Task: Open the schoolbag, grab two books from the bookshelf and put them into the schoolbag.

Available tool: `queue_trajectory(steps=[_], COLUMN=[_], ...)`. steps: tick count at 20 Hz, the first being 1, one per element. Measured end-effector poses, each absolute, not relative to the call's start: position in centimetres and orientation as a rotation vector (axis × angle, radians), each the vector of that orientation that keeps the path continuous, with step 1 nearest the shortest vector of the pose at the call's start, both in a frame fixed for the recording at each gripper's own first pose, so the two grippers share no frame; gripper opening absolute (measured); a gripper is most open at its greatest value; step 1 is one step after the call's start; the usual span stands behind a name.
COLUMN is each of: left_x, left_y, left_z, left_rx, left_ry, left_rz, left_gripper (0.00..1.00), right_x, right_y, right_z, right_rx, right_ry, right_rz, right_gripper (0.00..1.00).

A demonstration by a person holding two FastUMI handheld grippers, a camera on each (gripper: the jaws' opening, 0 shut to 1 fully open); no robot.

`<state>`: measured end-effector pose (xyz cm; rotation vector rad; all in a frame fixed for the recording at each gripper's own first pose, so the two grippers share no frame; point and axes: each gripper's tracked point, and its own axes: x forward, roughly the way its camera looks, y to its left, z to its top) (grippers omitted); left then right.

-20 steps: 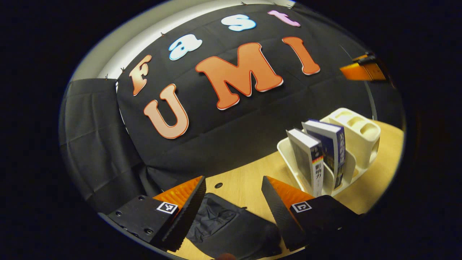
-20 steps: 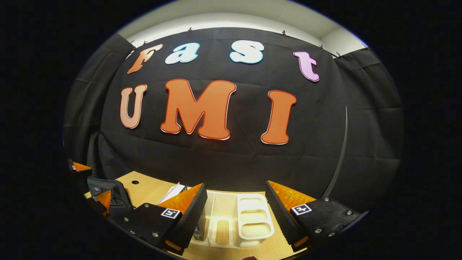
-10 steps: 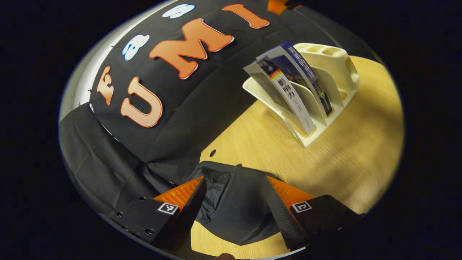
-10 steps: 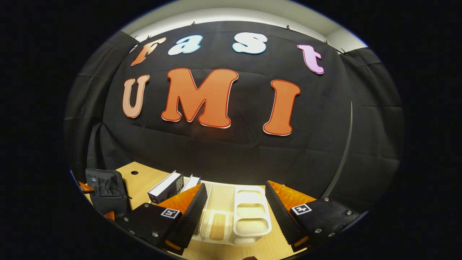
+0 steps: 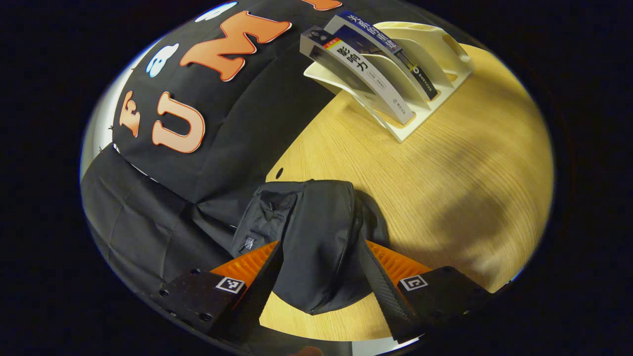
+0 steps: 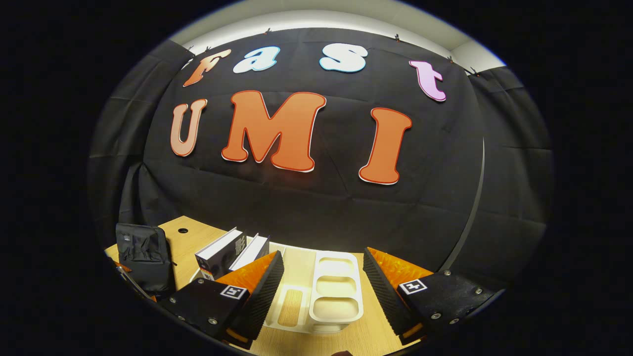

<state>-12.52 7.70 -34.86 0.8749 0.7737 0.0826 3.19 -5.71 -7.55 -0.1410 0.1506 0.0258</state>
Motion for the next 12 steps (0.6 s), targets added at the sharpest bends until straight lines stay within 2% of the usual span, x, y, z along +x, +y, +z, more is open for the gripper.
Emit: queue_trajectory(steps=[12], left_x=[-9.4], left_y=[11.4], left_z=[-35.4], left_rx=[0.95], left_ry=[0.755], left_rz=[0.158], left_gripper=[0.95], right_x=[3.7], right_y=[-6.5], right_z=[-6.4], right_rx=[-0.122], right_ry=[0.134], right_rz=[-0.001], right_gripper=[0.95])
